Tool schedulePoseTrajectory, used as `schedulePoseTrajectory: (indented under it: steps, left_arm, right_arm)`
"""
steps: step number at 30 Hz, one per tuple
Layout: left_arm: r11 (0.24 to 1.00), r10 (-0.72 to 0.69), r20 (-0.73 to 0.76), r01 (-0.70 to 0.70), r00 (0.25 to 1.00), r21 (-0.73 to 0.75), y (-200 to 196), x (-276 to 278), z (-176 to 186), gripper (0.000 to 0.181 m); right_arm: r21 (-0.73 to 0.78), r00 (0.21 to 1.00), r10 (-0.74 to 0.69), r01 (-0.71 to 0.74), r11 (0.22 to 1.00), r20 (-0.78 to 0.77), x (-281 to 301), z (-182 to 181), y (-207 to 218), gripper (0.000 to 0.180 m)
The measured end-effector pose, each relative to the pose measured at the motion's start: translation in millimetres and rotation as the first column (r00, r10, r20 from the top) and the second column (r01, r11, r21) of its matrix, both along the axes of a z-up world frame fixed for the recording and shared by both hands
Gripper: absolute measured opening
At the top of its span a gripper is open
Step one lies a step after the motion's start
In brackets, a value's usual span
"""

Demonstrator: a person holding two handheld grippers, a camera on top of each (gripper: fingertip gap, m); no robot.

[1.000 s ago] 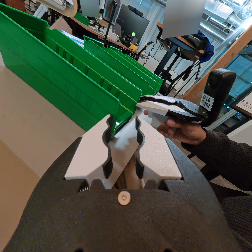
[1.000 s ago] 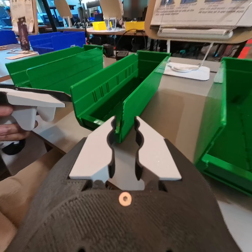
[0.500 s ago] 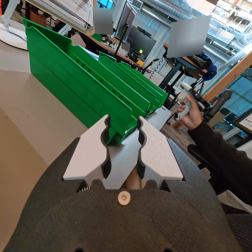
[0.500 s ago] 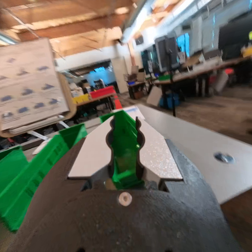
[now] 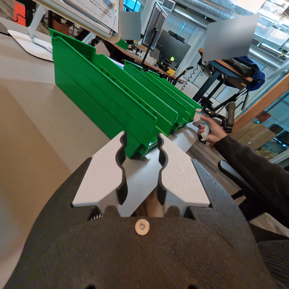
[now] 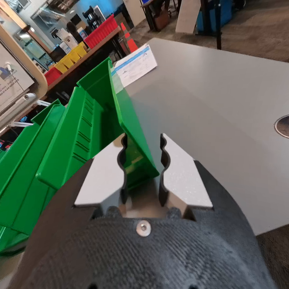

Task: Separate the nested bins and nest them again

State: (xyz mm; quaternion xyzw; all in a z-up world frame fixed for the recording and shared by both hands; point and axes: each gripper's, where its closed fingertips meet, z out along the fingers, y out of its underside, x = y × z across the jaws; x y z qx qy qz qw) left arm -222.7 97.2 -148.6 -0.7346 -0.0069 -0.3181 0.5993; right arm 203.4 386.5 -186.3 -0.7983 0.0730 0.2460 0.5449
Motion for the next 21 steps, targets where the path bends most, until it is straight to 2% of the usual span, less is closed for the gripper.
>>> schedulePoseTrajectory:
  steps: [5,10,13,15,21]
  left_arm:
    - [1.000,0.029,-0.009,-0.029,1.000,0.007,-5.1,-5.6,1.0,0.036]
    - [1.000,0.021,-0.013,-0.021,1.000,-0.002,-3.7,-3.3,-1.4,0.036]
    - [1.000,0.016,-0.016,-0.016,1.000,-0.002,-2.5,-0.9,-1.4,0.036]
    - [1.000,0.018,-0.029,-0.018,0.999,0.004,-1.8,-0.1,-1.0,0.036]
    - [0.989,0.116,-0.117,-0.103,0.986,0.111,1.6,-6.0,16.7,0.034]
  right_arm:
    - [-0.025,1.000,0.013,-0.014,1.000,-0.012,-0.8,-1.0,3.4,0.018]
    - [-0.003,0.999,0.036,-0.036,0.999,0.027,-7.2,5.7,2.2,0.007]
    - [0.047,1.000,0.011,-0.010,0.999,-0.028,-5.7,28.2,-0.5,0.002]
    - [0.086,0.999,-0.036,0.037,0.996,-0.005,3.5,38.5,-3.0,0.000]
    - [0.319,0.998,-0.061,0.057,0.946,0.003,3.1,101.4,-33.5,0.000]
